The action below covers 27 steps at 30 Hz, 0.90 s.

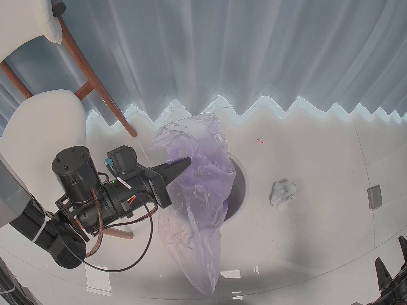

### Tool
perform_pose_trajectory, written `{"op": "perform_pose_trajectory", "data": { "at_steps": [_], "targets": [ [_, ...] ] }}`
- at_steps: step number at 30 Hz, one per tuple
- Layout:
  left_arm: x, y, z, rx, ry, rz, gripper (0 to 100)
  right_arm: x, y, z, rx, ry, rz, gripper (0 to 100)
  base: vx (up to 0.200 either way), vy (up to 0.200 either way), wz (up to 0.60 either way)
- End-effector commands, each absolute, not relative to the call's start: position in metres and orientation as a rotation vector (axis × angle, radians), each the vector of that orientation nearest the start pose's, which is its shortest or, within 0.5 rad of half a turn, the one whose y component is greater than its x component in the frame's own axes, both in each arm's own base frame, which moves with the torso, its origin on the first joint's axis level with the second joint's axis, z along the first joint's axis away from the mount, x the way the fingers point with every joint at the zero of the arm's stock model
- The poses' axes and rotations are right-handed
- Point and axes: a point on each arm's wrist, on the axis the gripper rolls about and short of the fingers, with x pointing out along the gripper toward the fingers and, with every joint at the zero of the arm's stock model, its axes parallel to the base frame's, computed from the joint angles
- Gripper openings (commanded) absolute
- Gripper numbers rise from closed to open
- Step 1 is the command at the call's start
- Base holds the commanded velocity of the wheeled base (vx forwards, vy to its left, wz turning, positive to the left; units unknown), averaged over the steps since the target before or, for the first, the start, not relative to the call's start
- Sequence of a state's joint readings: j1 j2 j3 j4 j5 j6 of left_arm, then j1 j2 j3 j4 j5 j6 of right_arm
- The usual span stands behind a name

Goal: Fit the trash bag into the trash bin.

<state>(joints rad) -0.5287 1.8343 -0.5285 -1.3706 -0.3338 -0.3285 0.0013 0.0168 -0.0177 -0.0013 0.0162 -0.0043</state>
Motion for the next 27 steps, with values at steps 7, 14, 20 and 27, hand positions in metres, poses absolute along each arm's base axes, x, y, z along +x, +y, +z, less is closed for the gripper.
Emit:
{"op": "perform_pose_trajectory", "data": {
  "at_steps": [7, 14, 20, 27],
  "targets": [
    [0.245, -0.157, 0.152, -0.25, 0.029, -0.843, 0, -0.023, 0.0, 0.076, -0.005, 0.0, 0.018, 100, 0.0, 0.0, 0.0],
    [0.241, -0.152, 0.162, -0.252, -0.005, -0.842, 0, -0.023, 0.0, 0.076, -0.005, 0.0, 0.018, 100, 0.0, 0.0, 0.0],
    [0.239, -0.151, 0.165, -0.252, -0.02, -0.842, 0, -0.023, 0.0, 0.076, -0.003, 0.0, 0.018, 100, 0.0, 0.0, 0.0],
    [0.236, -0.145, 0.175, -0.255, -0.054, -0.835, 0, -0.023, 0.0, 0.076, -0.003, 0.0, 0.017, 100, 0.0, 0.0, 0.0]
  ]
}}
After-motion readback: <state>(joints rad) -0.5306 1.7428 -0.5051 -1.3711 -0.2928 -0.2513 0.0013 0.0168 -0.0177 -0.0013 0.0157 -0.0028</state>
